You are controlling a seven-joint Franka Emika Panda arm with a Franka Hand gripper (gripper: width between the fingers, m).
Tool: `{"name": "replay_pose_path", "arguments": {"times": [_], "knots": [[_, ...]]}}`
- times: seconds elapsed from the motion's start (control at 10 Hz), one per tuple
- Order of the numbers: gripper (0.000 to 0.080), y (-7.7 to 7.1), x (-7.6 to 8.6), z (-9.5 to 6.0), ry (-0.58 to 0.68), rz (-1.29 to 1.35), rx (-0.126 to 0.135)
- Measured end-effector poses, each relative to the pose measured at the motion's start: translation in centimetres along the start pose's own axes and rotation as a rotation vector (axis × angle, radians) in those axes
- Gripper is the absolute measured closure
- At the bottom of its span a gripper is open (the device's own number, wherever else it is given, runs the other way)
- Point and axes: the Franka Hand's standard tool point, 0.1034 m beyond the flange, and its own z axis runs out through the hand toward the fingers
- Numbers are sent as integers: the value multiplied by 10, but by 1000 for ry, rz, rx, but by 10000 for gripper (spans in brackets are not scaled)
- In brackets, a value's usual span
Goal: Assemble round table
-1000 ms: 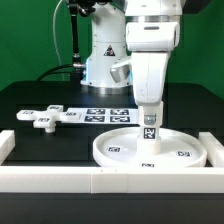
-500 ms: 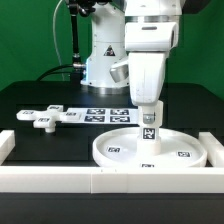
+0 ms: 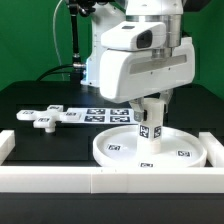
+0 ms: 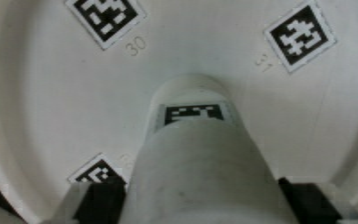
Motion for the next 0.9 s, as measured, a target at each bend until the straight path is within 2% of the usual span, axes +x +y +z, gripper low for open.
{"name": "replay_pose_path", "arguments": {"times": [0.4, 0.9], "knots": [[392, 2, 0, 1, 25, 312, -6], [392, 3, 1, 1, 35, 819, 18]]}}
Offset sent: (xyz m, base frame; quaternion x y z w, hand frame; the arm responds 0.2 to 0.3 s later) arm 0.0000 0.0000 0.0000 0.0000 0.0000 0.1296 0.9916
